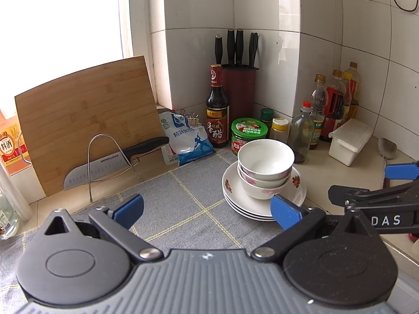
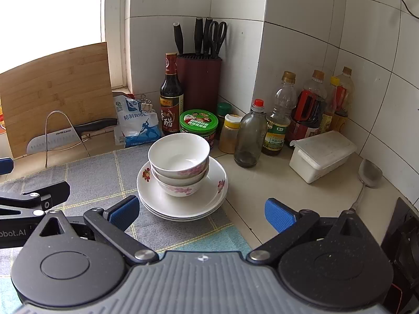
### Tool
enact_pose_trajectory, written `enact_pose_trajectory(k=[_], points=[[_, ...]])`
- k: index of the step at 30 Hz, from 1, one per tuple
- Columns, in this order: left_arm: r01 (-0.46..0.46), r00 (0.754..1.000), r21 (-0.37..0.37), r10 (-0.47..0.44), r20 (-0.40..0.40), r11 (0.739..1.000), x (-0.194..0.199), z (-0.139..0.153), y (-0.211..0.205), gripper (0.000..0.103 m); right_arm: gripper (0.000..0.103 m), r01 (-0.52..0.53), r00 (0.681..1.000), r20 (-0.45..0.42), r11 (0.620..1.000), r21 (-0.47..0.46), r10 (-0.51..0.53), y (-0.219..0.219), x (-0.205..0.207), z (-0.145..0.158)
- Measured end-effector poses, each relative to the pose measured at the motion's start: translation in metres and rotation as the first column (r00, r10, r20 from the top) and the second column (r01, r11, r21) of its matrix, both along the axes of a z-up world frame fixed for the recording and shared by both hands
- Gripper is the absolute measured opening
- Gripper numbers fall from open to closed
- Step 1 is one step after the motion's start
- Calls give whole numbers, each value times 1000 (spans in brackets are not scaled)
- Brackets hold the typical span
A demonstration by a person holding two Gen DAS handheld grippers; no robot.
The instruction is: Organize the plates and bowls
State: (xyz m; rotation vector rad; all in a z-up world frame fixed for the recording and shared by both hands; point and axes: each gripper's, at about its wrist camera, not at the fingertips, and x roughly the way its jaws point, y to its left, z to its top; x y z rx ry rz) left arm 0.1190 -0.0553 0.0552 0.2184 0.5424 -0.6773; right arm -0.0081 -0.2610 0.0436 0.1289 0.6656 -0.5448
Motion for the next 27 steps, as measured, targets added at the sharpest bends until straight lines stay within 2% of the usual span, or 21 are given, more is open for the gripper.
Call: enact_pose_trajectory(k=[27], points=[[-7,1000,2,7,-7,1000,-1,0,-2,102,103,1,1000,2,1000,-21,-1,-1,-1,2]])
